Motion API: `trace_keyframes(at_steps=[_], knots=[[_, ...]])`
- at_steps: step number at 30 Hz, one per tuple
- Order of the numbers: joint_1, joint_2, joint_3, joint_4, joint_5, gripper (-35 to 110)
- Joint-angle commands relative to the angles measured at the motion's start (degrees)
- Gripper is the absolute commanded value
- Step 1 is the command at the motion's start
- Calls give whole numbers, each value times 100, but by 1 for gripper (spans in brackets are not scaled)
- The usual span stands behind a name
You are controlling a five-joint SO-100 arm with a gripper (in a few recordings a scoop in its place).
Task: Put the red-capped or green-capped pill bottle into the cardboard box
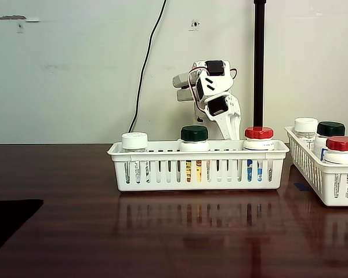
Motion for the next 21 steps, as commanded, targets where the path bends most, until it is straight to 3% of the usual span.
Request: trace_keyframes(at_steps=[1,21], knots=[[2725,501,-9,-229,6091,0],[2830,501,-9,-431,6003,0]])
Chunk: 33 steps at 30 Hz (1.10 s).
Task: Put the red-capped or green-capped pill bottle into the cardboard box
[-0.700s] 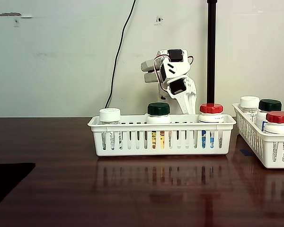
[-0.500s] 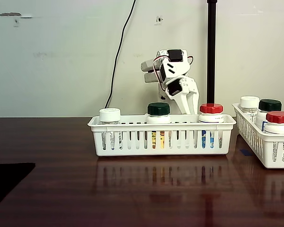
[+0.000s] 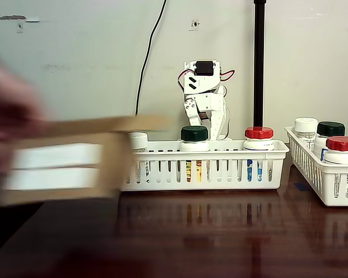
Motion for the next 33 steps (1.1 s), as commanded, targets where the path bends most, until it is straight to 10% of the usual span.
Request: trace_keyframes(at_steps=[1,22,33], knots=[[352,492,-26,-53,26,0],[343,483,-290,-940,-527,1],[-246,-220,-2021,299,-211,6]])
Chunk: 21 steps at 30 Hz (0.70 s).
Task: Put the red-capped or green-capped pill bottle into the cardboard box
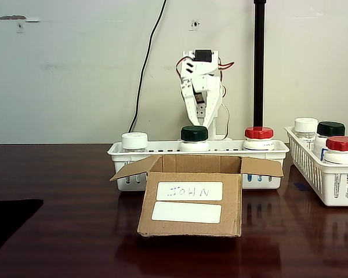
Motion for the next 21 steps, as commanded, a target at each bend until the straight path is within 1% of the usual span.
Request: trace_keyframes(at_steps=[1,6,8,10,12,16,18,21], knots=[[-343,-308,-1028,255,18,10],[-1380,-1081,-1538,62,-176,37],[-1670,-1327,-1564,-193,-114,47],[-1951,-1828,-1679,-624,-158,53],[-2215,-2584,-2030,-1011,-290,56],[-2689,-4210,-3120,-1397,-650,56],[-2874,-4693,-3454,-1617,-747,56],[-3015,-5001,-3472,-2118,-686,56]])
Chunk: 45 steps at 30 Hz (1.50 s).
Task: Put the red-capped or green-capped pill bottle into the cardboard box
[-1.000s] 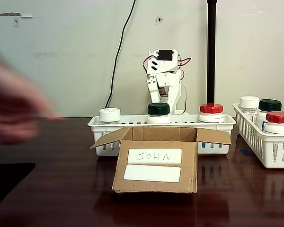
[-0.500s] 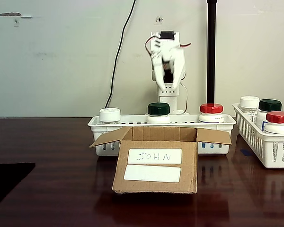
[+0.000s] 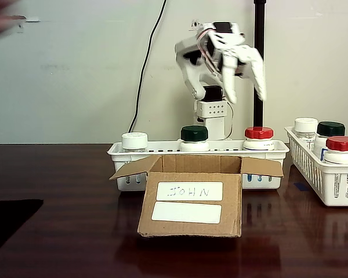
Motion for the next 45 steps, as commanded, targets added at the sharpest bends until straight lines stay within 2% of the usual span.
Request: trace_keyframes(at_steps=[1,10,20,30,38,45], knots=[[-229,-378,-501,-606,88,56],[53,-483,-193,-1037,501,56],[554,-888,229,-1969,826,56],[431,-826,1011,-2663,703,56],[202,-861,1125,-2751,439,57],[308,-1046,1600,-3401,598,57]])
